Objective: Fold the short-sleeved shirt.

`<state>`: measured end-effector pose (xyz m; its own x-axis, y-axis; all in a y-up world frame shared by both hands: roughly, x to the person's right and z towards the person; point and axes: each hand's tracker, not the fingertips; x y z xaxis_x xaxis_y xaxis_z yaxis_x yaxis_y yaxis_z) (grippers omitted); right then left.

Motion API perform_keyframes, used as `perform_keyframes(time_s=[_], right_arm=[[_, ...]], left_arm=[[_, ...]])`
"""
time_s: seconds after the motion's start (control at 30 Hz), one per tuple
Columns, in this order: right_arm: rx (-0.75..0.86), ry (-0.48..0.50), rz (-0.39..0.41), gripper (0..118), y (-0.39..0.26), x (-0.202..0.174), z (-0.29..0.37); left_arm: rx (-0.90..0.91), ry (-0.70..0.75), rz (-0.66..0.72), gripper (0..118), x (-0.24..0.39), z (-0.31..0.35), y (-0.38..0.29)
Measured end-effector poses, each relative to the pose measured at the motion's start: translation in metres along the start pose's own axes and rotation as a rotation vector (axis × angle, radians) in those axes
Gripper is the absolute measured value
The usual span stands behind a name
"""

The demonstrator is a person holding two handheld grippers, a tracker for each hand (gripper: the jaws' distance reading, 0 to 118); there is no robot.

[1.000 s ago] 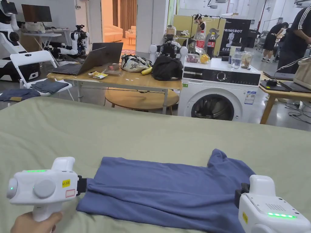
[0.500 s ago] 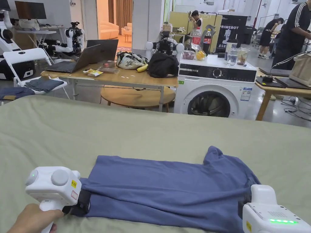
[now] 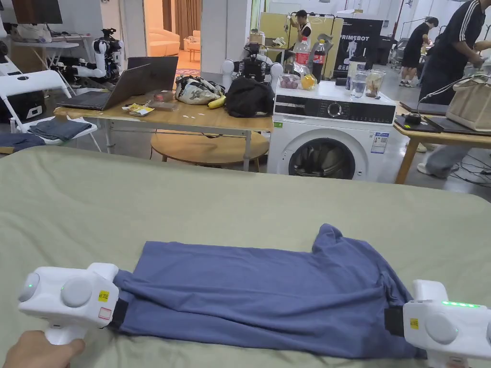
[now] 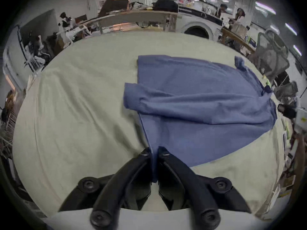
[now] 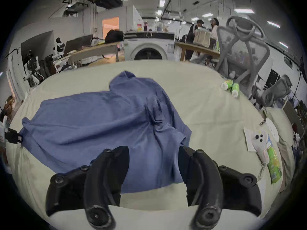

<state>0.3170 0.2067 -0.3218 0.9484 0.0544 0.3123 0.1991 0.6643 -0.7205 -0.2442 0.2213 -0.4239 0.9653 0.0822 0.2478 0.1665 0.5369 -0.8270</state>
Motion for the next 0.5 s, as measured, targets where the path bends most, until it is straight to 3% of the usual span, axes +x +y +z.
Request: perform_keyframes(time_s=[0.13,0.17,0.2,0.27,0.3,0.33,0.5], right_arm=[[-0.185,0.074,0.045,63,-0.012,0.005,-0.03],[-0.164,0.073,0.053,62,-0.016,0.004,-0.029],[-0.085,0.062,0.061,57,-0.019,0.002,-0.021],[-0.099,0.083,0.048,43,-0.018,0.0,-0.017],[-0.102,0.146,0.026,21,-0.02,0.0,-0.016],[-0.09,0.094,0.03,6,-0.021,-0.003,-0.012],[-0.027,0.086,0.057,3,-0.016,-0.003,0.02]], left_arm=[[0.024,-0.011,0.02,0,-0.002,0.002,-0.006],[0.028,-0.014,0.024,0,-0.003,0.001,-0.008],[0.026,-0.013,0.025,0,-0.002,0.0,-0.009],[0.025,-0.014,0.027,0,-0.002,-0.002,-0.012],[0.028,-0.014,0.027,0,-0.002,-0.003,-0.013],[0.031,-0.012,0.029,0,-0.002,-0.003,-0.013],[0.082,-0.026,0.032,0,-0.001,0.022,-0.008]])
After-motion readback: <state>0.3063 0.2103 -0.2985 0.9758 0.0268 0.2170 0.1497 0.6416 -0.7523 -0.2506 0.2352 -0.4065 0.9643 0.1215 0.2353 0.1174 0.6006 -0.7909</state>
